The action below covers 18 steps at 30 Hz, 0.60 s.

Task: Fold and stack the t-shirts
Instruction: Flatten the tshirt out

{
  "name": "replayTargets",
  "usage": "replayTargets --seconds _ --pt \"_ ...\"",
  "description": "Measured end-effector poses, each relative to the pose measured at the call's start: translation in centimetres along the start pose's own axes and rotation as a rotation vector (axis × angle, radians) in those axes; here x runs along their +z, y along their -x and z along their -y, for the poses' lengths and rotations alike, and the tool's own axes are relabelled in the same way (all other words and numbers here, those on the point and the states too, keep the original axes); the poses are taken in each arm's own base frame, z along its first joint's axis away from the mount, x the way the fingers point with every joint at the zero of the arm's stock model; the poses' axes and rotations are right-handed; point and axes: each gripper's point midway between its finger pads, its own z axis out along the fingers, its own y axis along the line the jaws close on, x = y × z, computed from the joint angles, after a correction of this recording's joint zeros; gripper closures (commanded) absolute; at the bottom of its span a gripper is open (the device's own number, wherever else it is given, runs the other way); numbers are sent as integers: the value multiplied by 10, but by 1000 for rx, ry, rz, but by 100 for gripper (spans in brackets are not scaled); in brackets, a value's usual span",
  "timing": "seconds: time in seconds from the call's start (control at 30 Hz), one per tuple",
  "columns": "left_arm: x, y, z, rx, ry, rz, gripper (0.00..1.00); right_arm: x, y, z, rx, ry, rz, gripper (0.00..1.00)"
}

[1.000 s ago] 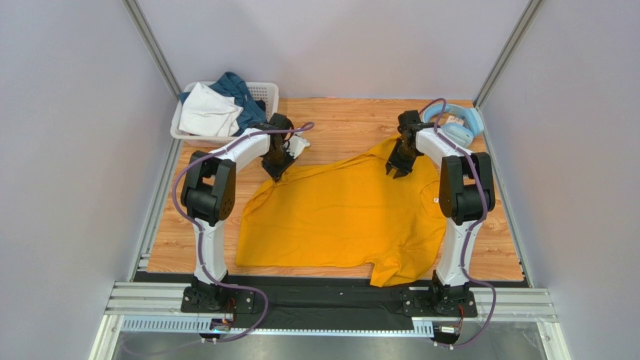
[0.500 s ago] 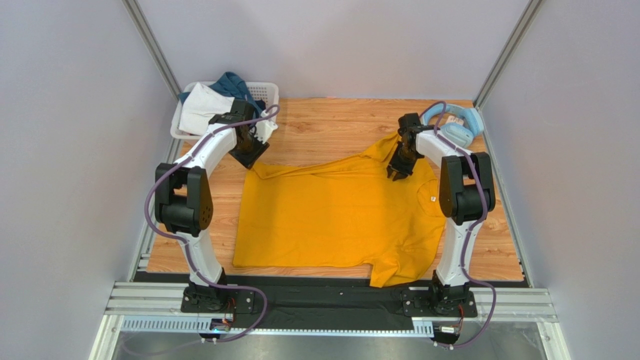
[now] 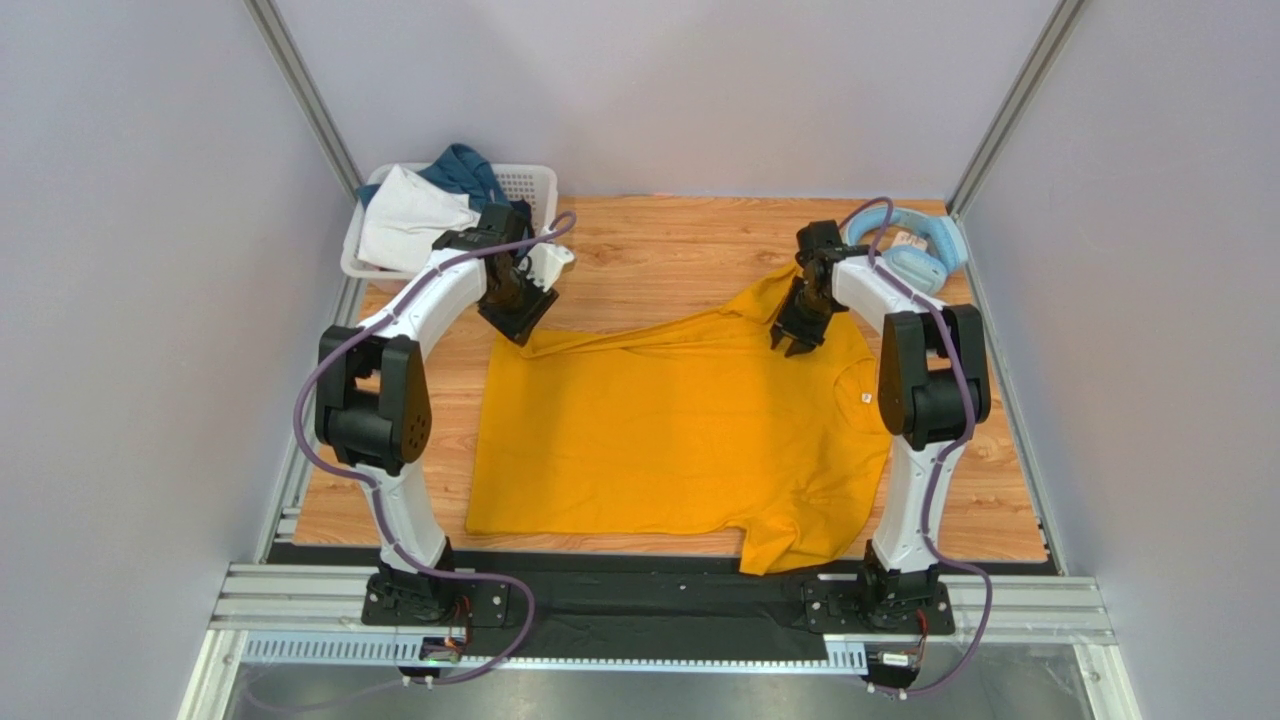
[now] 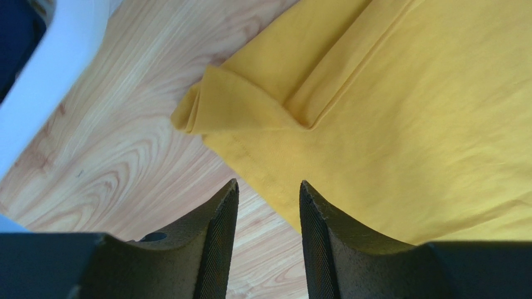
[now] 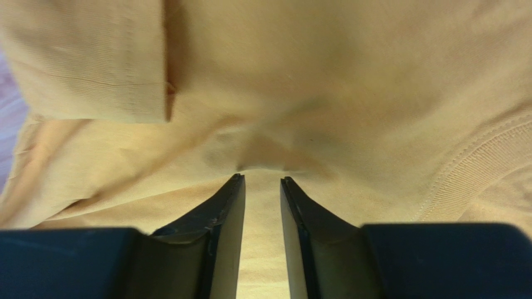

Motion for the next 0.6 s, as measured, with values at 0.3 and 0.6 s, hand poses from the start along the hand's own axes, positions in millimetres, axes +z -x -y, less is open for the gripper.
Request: replayTargets --seconds 0.3,0.6 --pt "12 15 3 -20 -26 31 52 -44 54 -37 -14 96 140 47" --pt "36 -13 -6 -80 -30 -40 52 -38 97 -27 42 102 176 47"
